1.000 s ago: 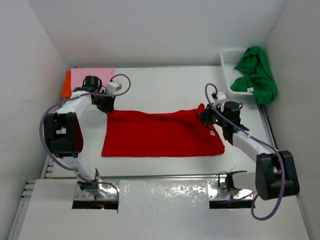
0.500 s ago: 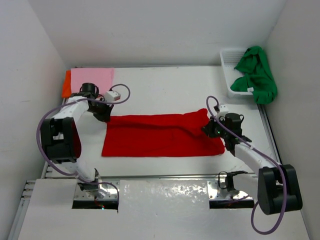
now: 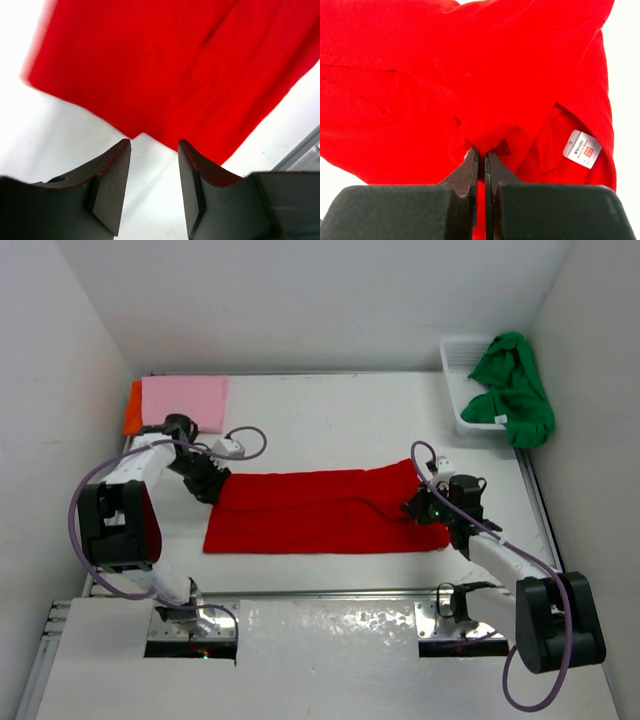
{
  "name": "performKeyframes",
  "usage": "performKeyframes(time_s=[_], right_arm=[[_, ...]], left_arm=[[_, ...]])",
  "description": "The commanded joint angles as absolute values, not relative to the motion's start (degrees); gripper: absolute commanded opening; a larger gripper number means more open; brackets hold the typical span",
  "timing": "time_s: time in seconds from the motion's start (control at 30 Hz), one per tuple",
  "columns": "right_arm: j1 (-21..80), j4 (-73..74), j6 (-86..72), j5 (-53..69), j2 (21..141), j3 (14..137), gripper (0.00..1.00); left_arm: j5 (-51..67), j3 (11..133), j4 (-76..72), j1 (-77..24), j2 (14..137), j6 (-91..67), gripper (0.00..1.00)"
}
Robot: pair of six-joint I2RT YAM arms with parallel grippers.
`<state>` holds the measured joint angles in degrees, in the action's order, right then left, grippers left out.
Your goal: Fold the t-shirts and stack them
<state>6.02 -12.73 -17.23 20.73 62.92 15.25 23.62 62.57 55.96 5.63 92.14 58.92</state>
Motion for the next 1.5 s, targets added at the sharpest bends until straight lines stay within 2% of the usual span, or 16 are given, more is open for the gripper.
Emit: performKeyframes(time_s=[0.0, 0.2, 0.23, 0.27, 0.3, 0.4, 0.6, 0.73, 0.8, 0.9, 1.07, 1.13, 1.23, 1.27, 1.37, 1.47], right_arm=[[5.7, -15.9, -17.2, 22.0, 61.7, 15.2, 0.0], [5.7, -15.6, -17.7, 22.0, 62.5, 15.5, 0.0], [5.7, -14.9, -19.4, 21.3, 62.8, 15.7, 0.06], [5.8, -12.0, -20.3, 18.9, 63.7, 15.8, 0.25], [5.7, -10.5, -21.3, 17.9, 63.8, 15.8, 0.34], [5.7, -6.7, -27.6, 12.3, 59.1, 13.1, 0.49], [5.4, 2.0, -40.1, -5.9, 30.1, 5.4, 0.5], [5.1, 5.8, -42.1, -8.4, 21.1, 6.4, 0.42], [5.1, 5.1, -41.7, -1.2, 26.8, 8.8, 0.43], [5.1, 3.8, -38.3, 6.5, 40.9, 15.3, 0.55], [6.1, 3.4, -33.7, 7.2, 55.4, 24.8, 0.66], [7.8, 3.2, -31.4, 6.1, 59.0, 26.6, 0.66], [8.7, 2.6, -32.1, 6.3, 63.1, 26.3, 0.59], [8.8, 2.3, -33.0, 6.5, 63.8, 25.3, 0.49], [8.8, -1.5, -34.8, 8.1, 64.4, 22.2, 0.29], [8.8, -6.8, -34.7, 10.4, 63.1, 20.0, 0.21]], left_arm=[[28.3, 68.6, 58.9, 6.2, 89.2, 60.2, 0.41], [23.1, 68.3, 51.3, 0.6, 91.8, 50.9, 0.36], [23.2, 68.6, 48.5, -3.3, 91.7, 49.1, 0.36], [24.5, 69.9, 47.3, -5.2, 91.8, 45.5, 0.37], [25.5, 71.3, 46.4, -7.4, 92.1, 44.0, 0.37], [29.3, 79.3, 44.0, -15.0, 96.1, 37.8, 0.38], [30.8, 95.7, 43.5, -27.6, 105.8, 33.4, 0.38], [32.1, 101.2, 41.8, -35.5, 113.9, 32.0, 0.38], [30.2, 102.6, 39.9, -37.3, 117.6, 29.6, 0.38], [31.4, 104.6, 38.1, -39.8, 121.2, 26.6, 0.38], [32.5, 104.1, 35.1, -40.0, 120.4, 22.0, 0.37], [31.6, 103.8, 34.9, -40.1, 120.1, 22.1, 0.38], [31.0, 103.8, 35.2, -40.3, 120.3, 21.9, 0.37], [31.0, 103.8, 35.2, -40.5, 120.4, 21.9, 0.37], [31.0, 104.1, 35.2, -40.7, 120.8, 21.8, 0.37], [31.4, 104.7, 35.1, -40.9, 121.5, 21.6, 0.38]])
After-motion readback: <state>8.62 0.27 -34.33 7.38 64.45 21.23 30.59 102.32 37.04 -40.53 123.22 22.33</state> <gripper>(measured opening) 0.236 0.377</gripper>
